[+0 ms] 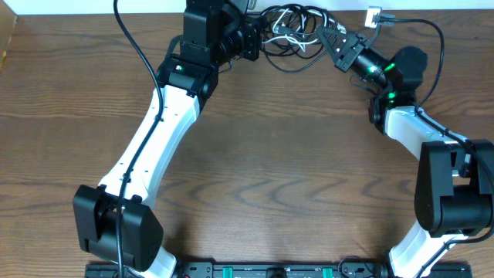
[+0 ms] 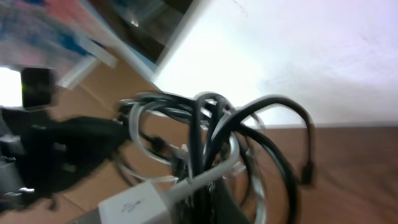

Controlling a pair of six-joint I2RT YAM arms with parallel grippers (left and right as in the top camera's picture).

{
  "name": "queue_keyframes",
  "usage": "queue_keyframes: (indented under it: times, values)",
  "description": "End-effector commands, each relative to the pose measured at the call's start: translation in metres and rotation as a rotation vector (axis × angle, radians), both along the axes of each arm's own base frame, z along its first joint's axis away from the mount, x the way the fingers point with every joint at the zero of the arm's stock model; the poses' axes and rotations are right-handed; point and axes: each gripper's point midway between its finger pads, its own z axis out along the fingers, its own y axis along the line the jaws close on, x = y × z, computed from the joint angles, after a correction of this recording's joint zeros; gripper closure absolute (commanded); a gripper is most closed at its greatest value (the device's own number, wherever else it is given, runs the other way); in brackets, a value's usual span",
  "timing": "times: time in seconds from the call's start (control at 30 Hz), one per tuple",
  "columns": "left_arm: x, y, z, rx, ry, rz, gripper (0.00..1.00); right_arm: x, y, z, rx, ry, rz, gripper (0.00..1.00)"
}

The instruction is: Untangle cables

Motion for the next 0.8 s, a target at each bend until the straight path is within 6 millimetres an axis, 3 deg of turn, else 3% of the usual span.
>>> queue_keyframes:
  times: [0.0, 0.17, 0.33, 0.5, 0.77]
  values:
    - [0.005, 0.008, -0.001, -0.019, 0.013, 0.044, 0.92, 0.014, -0.019, -0.008, -0.102, -0.044, -0.1, 0.99]
    - [0.007, 0.016, -0.004, -0.015, 0.024, 0.061, 0.92, 0.025, -0.054, -0.057, -0.166, 0.156, -0.202, 0.99]
    - [0.011, 0.04, -0.015, 0.001, 0.073, 0.106, 0.92, 0.025, -0.084, -0.08, -0.174, 0.271, -0.249, 0.99]
    - [0.013, 0.059, -0.025, 0.012, 0.116, 0.143, 0.92, 0.024, -0.098, -0.089, -0.172, 0.321, -0.271, 0.99]
    - [0.014, 0.081, -0.035, 0.024, 0.163, 0.184, 0.92, 0.024, -0.099, -0.09, -0.172, 0.325, -0.276, 0.99]
